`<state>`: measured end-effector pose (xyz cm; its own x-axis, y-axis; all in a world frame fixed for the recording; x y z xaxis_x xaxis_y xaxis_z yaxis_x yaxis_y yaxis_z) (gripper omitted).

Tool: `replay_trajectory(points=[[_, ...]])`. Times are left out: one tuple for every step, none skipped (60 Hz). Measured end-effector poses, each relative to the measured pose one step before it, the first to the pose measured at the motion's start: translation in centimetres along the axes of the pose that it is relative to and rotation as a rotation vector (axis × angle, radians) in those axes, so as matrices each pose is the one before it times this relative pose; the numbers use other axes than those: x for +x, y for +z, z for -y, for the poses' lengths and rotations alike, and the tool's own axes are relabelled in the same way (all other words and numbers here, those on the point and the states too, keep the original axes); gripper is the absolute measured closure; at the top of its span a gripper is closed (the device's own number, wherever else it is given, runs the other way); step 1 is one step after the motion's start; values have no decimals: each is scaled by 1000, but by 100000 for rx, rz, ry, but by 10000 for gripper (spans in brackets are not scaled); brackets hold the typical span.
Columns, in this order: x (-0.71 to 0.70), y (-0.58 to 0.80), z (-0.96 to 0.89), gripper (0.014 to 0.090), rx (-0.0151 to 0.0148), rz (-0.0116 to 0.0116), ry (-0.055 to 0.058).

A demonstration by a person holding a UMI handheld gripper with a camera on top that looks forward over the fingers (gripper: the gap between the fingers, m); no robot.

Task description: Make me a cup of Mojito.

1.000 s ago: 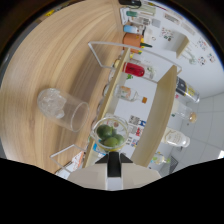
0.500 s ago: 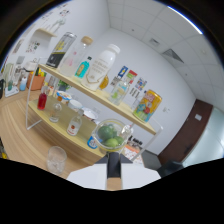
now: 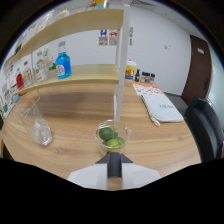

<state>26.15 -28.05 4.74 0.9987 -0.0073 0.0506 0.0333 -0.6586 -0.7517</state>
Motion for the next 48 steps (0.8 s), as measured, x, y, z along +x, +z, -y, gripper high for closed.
replay_trajectory(points=[[190,265,-333,888,-741,170,467],[156,238,-277,889,-647,104,415],[145,224,-259,889,-537,149,320],[121,202,-200,889,-475,231,255],[20,-107,-186,889,-925,413,336],[139,468,-167,888,135,309,94],[41,-111,-173,889,-925,382,331],[166,203,-70,889,-868,294,261],[83,197,-191,890,-305,60,41],[187,403,-261,889,496,83,-153],[82,136,-169,889,-327,44,-110],[93,143,-138,888,-236,-36,-241],[97,158,-140,888,-302,-171,-237],[60,126,-177,887,-427,-112,-225],[35,161,-199,887,-613,-18,-93],[0,133,-238,884,-744,86,-14],[64,-107,-164,884,-958,108,3],[10,187,66,882,216,-61,-107],[0,80,53,881,601,-9,-55],[28,56,25,880,485,-86,-54],[20,52,-15,879,242,-87,18],[9,25,6,878,80,-135,61],[1,27,55,876,365,-64,162],[-11,57,7,874,38,-125,56],[-14,-147,62,872,-161,-179,-185],[12,109,36,871,259,-132,-381],[-2,81,19,869,186,-123,-503],[17,56,26,867,217,-109,-549],[54,-56,31,863,-212,-296,-462],[26,22,2,861,7,-30,-309],[69,12,-38,833,-132,-260,-288],[146,-25,-76,719,-403,-652,-225],[265,-48,-75,709,-322,-1246,-275],[215,-65,-12,668,-59,-1074,-443],[50,-113,26,606,254,-520,-445],[104,-109,15,470,21,-397,-510],[90,-119,26,439,94,-417,-285],[-16,-197,67,377,-96,-549,-248],[36,-197,104,326,238,-291,-132],[65,-240,132,289,390,-382,-30],[131,-299,194,252,603,-626,12],[157,-388,297,230,894,-795,-92],[185,-437,397,204,1314,-1005,-170],[249,-501,480,188,1549,-1523,-310],[204,-555,645,180,1711,-1603,-364],[189,-565,635,184,2058,-1655,-355],[145,-555,681,185,2198,-800,-271],[-200,-649,778,188,2389,-254,-156]])
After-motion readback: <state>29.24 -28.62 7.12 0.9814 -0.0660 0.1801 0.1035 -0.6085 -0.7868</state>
